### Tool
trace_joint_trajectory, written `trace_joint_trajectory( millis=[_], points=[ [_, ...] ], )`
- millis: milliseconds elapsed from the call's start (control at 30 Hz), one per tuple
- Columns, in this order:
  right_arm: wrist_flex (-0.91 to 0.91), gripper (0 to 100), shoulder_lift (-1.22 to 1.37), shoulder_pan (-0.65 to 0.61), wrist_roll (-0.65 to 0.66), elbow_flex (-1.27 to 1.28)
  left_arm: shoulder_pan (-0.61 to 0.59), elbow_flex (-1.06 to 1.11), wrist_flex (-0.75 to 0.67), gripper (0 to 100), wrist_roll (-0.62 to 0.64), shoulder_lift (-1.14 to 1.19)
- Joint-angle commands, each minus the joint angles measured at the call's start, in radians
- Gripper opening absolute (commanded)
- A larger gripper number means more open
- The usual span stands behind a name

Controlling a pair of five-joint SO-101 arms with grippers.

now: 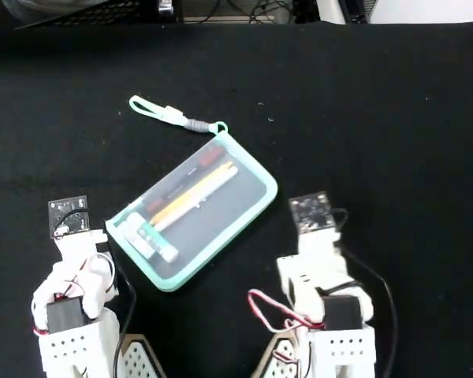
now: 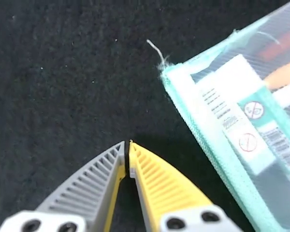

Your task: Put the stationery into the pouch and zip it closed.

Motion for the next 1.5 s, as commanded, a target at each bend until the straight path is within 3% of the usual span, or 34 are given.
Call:
trace_joint_trajectory(
  millis=[0, 267, 567, 1467],
  points=[
    [0.003, 1.4, -0.073, 0.031, 0.006, -0.002, 0.018, 0.016, -0.003, 3, 0.011, -0.015],
    [0.003, 1.4, -0.073, 0.04, 0.006, -0.002, 0.226, 0.016, -0.003, 3, 0.011, -0.014],
    [0.003, 1.4, -0.073, 0.04, 0.006, -0.002, 0.157, 0.016, -0.003, 3, 0.012, -0.009],
    [0.003, 1.4, -0.071, 0.038, 0.006, -0.002, 0.162, 0.016, -0.003, 3, 0.012, -0.005]
  ],
)
